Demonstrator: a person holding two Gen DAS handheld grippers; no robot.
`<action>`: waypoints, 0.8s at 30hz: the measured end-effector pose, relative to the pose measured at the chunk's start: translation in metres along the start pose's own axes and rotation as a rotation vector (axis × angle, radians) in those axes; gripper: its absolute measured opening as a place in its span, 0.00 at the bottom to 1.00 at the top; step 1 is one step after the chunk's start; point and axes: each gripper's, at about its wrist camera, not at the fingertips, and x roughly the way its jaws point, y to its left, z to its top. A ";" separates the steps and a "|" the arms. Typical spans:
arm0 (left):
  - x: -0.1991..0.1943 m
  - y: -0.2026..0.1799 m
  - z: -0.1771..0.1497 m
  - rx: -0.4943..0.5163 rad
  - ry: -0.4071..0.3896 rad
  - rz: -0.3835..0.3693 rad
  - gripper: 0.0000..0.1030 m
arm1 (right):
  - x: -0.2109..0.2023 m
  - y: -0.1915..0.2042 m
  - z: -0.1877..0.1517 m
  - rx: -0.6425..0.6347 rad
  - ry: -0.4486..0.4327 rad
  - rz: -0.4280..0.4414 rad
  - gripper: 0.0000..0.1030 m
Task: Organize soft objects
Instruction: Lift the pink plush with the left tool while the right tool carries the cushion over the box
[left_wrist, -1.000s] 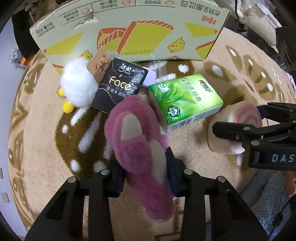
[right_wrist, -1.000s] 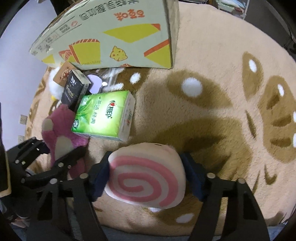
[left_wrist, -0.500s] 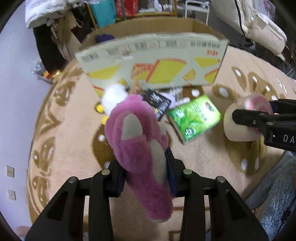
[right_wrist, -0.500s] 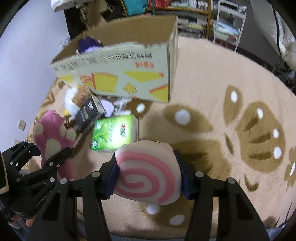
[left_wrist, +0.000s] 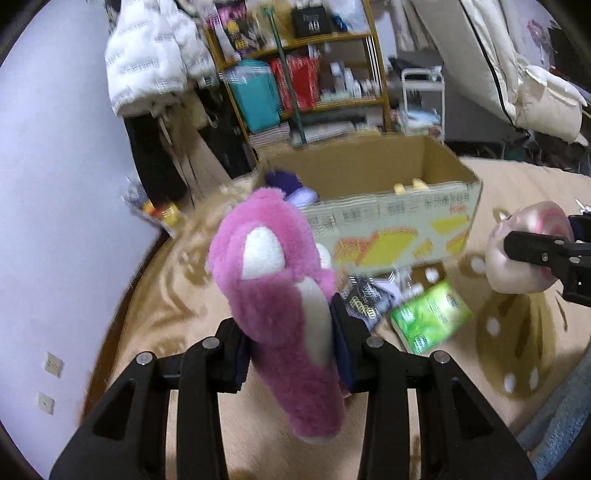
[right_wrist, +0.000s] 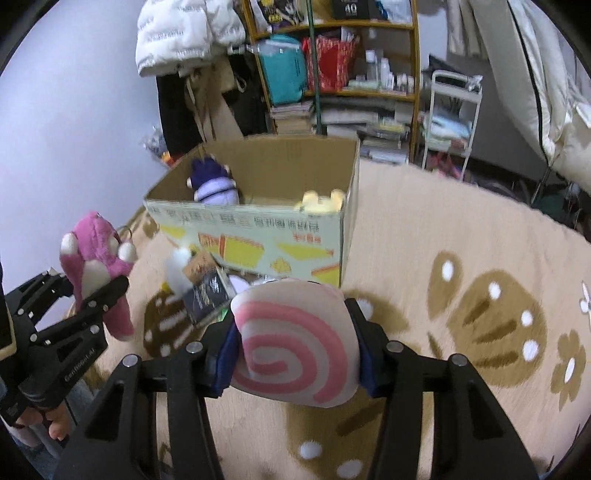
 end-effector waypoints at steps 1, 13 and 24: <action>-0.003 0.001 0.005 0.006 -0.033 0.007 0.35 | -0.004 0.000 0.003 -0.004 -0.016 0.000 0.54; -0.008 0.021 0.059 -0.009 -0.196 0.027 0.35 | -0.035 -0.005 0.049 0.002 -0.223 0.005 0.54; 0.021 0.022 0.099 0.026 -0.260 0.068 0.35 | -0.027 -0.005 0.096 0.016 -0.326 0.049 0.54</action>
